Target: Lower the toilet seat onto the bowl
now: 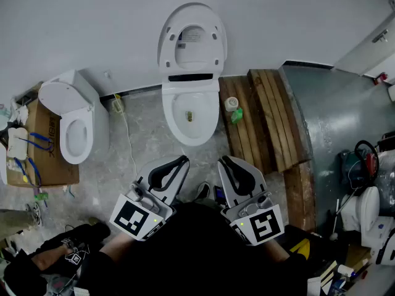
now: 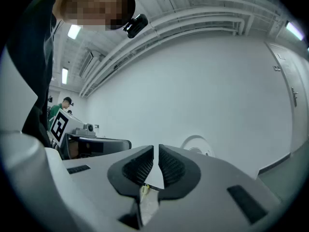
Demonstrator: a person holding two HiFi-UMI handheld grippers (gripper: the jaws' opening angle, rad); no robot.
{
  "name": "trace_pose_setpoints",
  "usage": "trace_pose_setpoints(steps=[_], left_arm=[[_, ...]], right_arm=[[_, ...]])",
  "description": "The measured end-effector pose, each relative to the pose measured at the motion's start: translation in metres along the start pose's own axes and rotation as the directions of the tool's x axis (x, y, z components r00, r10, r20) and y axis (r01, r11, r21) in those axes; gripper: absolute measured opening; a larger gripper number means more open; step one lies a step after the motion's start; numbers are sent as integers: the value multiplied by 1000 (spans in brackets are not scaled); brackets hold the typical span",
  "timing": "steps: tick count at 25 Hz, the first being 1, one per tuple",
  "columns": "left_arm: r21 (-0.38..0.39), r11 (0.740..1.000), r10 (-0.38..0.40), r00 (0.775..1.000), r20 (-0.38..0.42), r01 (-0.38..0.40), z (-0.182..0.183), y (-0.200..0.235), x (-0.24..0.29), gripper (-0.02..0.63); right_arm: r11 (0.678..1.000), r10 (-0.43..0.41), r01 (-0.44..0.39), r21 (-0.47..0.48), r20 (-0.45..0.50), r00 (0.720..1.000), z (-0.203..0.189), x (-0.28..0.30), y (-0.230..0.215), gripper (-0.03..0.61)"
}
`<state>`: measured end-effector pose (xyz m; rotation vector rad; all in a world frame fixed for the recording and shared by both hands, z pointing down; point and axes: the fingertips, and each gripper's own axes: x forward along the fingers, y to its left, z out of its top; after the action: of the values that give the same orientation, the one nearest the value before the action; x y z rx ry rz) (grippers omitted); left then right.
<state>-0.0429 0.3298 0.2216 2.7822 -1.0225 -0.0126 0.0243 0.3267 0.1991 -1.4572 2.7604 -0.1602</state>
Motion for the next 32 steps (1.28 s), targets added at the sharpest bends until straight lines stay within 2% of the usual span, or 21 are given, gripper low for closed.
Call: trace_pose_setpoints(steps=[12,17,20,26,32], left_arm=[[-5,999,39,999,11,-39,2,-2,7,26],[1,996,87,996,24,-87,2,-5,17,26],[0,992,127,991,35,-127,0,-10,21,26],[-13,982,189,982,26,-189,-10,-20,25,26],[-41,967,250,968,1,-250,-15,-3,24,28]], right_arm=[[999,33,-33,29,-2,999,-3,-2,-8,52],[997,78,-78,2,-60,995,-18,-9,-21,52],[996,89,-89,2,-63,994,-21,-15,-33,52],[989,141,-139,43,-70,988,-31,-20,-47,52],[982,177,-168,90,-104,979,-43,-1,-56,52]])
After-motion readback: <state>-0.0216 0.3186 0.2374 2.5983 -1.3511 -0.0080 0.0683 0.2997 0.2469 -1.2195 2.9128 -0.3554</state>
